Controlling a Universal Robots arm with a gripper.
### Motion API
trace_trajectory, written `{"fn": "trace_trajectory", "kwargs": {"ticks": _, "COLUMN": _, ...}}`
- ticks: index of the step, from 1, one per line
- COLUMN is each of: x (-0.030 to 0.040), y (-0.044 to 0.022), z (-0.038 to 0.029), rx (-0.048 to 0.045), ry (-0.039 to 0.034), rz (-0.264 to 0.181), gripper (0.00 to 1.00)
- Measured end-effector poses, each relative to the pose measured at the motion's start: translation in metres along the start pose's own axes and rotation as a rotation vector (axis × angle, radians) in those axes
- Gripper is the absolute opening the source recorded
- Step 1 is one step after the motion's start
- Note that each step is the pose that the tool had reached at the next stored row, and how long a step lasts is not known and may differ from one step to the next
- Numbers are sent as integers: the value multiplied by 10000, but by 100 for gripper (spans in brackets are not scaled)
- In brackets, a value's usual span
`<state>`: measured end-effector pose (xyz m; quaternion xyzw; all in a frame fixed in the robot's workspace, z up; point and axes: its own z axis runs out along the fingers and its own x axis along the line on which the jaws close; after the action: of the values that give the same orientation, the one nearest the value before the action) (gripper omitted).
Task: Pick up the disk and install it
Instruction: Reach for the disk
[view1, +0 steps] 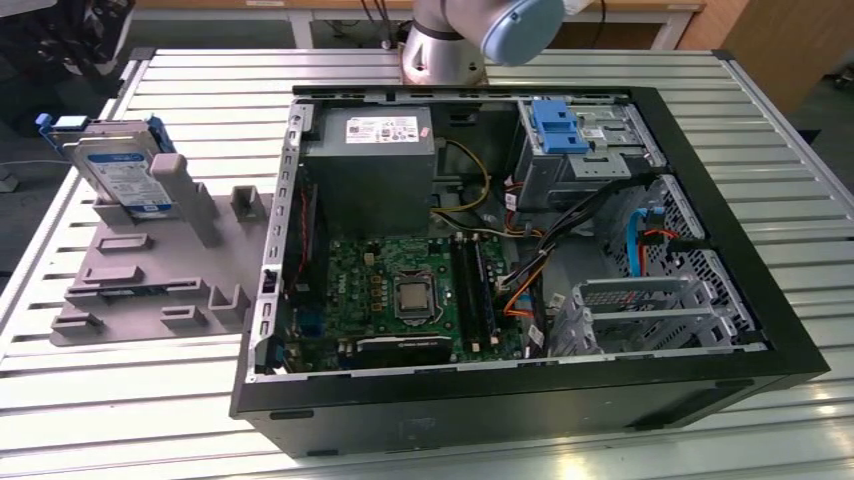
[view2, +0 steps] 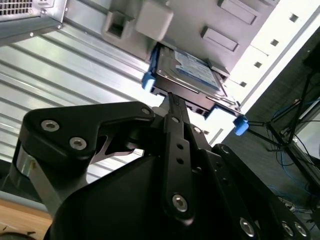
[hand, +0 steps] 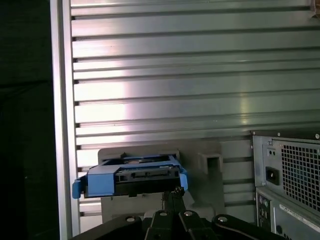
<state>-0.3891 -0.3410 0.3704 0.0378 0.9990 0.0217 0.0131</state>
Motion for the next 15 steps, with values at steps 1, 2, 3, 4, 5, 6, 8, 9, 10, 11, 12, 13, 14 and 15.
{"fn": "trace_trajectory", "kwargs": {"ticks": 1, "x": 45, "y": -1, "z": 3, "rx": 1, "ry": 1, "rz": 0, "gripper": 11}}
{"fn": "trace_trajectory", "kwargs": {"ticks": 2, "x": 89, "y": -3, "z": 7, "rx": 1, "ry": 1, "rz": 1, "gripper": 11}}
{"fn": "trace_trajectory", "kwargs": {"ticks": 3, "x": 134, "y": -5, "z": 12, "rx": 1, "ry": 1, "rz": 2, "gripper": 11}}
{"fn": "trace_trajectory", "kwargs": {"ticks": 4, "x": 183, "y": -9, "z": 19, "rx": -1, "ry": -1, "rz": 1, "gripper": 11}}
{"fn": "trace_trajectory", "kwargs": {"ticks": 5, "x": 228, "y": -13, "z": 23, "rx": 1, "ry": 2, "rz": 1, "gripper": 11}}
{"fn": "trace_trajectory", "kwargs": {"ticks": 6, "x": 273, "y": -17, "z": 28, "rx": 1, "ry": 1, "rz": 0, "gripper": 11}}
{"fn": "trace_trajectory", "kwargs": {"ticks": 8, "x": 358, "y": -23, "z": 35, "rx": 0, "ry": -1, "rz": 0, "gripper": 11}}
{"fn": "trace_trajectory", "kwargs": {"ticks": 9, "x": 385, "y": -25, "z": 36, "rx": 0, "ry": 1, "rz": 0, "gripper": 11}}
{"fn": "trace_trajectory", "kwargs": {"ticks": 10, "x": 397, "y": -26, "z": 36, "rx": 1, "ry": 2, "rz": 1, "gripper": 11}}
{"fn": "trace_trajectory", "kwargs": {"ticks": 11, "x": 397, "y": -26, "z": 36, "rx": 0, "ry": 1, "rz": 1, "gripper": 11}}
{"fn": "trace_trajectory", "kwargs": {"ticks": 12, "x": 398, "y": -27, "z": 36, "rx": 0, "ry": 1, "rz": 0, "gripper": 11}}
{"fn": "trace_trajectory", "kwargs": {"ticks": 13, "x": 399, "y": -27, "z": 36, "rx": 0, "ry": 1, "rz": 0, "gripper": 11}}
{"fn": "trace_trajectory", "kwargs": {"ticks": 14, "x": 400, "y": -27, "z": 36, "rx": 1, "ry": 2, "rz": 1, "gripper": 11}}
{"fn": "trace_trajectory", "kwargs": {"ticks": 15, "x": 403, "y": -27, "z": 36, "rx": 1, "ry": 1, "rz": 1, "gripper": 11}}
